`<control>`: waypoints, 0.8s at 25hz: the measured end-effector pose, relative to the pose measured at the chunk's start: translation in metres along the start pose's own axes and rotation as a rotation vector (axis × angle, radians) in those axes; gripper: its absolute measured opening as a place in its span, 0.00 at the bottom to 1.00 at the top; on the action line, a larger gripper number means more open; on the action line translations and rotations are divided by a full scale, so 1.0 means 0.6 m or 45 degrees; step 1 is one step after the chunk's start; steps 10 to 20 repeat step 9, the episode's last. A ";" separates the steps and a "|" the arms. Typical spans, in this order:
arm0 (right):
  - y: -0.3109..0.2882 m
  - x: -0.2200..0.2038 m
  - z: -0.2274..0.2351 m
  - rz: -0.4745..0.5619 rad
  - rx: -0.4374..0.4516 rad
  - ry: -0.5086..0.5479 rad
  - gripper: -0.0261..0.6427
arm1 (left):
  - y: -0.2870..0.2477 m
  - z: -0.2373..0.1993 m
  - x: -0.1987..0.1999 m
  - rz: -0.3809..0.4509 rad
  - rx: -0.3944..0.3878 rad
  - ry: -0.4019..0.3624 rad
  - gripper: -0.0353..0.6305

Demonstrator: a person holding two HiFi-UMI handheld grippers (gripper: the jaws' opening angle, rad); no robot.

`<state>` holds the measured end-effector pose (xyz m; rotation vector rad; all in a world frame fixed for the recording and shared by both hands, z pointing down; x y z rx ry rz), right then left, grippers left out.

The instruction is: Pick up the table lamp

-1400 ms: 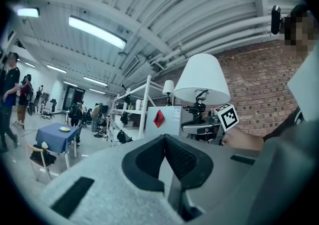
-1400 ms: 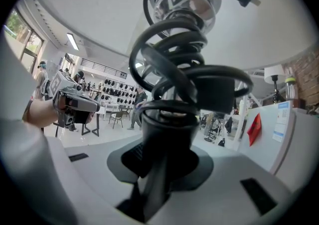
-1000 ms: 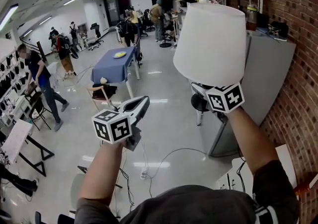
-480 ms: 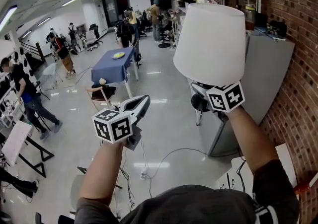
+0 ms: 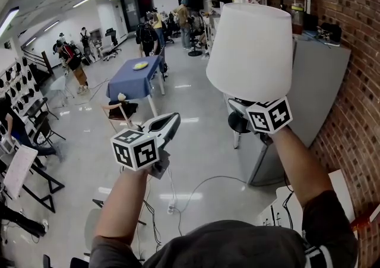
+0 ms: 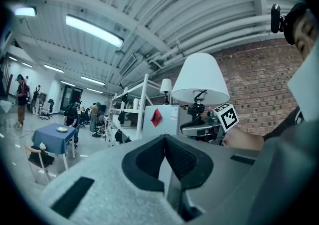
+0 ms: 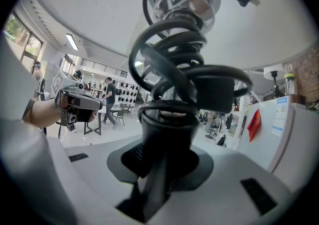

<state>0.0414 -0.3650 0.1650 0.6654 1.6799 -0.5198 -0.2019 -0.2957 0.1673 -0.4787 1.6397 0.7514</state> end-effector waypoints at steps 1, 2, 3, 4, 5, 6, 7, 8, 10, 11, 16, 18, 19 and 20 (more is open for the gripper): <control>0.001 -0.001 0.000 -0.001 -0.001 0.000 0.20 | -0.001 0.001 -0.001 -0.001 -0.002 0.000 0.06; 0.003 -0.002 0.001 -0.002 -0.002 0.001 0.20 | -0.002 0.003 -0.001 -0.001 -0.004 0.000 0.06; 0.004 -0.003 0.001 -0.002 -0.002 0.002 0.20 | -0.003 0.004 -0.002 -0.002 -0.006 -0.001 0.06; 0.004 -0.003 0.002 -0.001 -0.001 0.002 0.20 | -0.005 0.005 -0.002 -0.003 -0.008 -0.002 0.06; 0.005 -0.003 0.002 -0.001 -0.001 0.001 0.20 | -0.006 0.006 -0.002 -0.004 -0.009 -0.002 0.06; 0.005 -0.003 0.003 -0.001 0.000 0.000 0.19 | -0.007 0.007 -0.002 -0.005 -0.011 -0.002 0.06; 0.005 -0.003 0.003 -0.002 0.001 -0.001 0.19 | -0.008 0.008 -0.002 -0.006 -0.013 -0.002 0.06; 0.005 -0.003 0.003 -0.002 0.001 -0.001 0.20 | -0.009 0.009 -0.002 -0.007 -0.014 -0.001 0.06; 0.006 -0.002 0.004 -0.003 0.002 -0.001 0.20 | -0.010 0.009 -0.002 -0.008 -0.016 -0.001 0.06; 0.006 -0.002 0.004 -0.003 0.002 -0.001 0.20 | -0.010 0.009 -0.002 -0.008 -0.016 -0.001 0.06; 0.006 -0.002 0.004 -0.003 0.002 -0.001 0.20 | -0.010 0.009 -0.002 -0.008 -0.016 -0.001 0.06; 0.006 -0.002 0.004 -0.003 0.002 -0.001 0.20 | -0.010 0.009 -0.002 -0.008 -0.016 -0.001 0.06; 0.006 -0.002 0.004 -0.003 0.002 -0.001 0.20 | -0.010 0.009 -0.002 -0.008 -0.016 -0.001 0.06; 0.006 -0.002 0.004 -0.003 0.002 -0.001 0.20 | -0.010 0.009 -0.002 -0.008 -0.016 -0.001 0.06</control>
Point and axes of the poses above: the fingertips, and each gripper's own axes: y backward along the fingers, z to its right, x out of its top, the point moved 6 cm from there along y, backward along the fingers, and after that the axes turned 14 degrees about z, right-handed, at the moved point
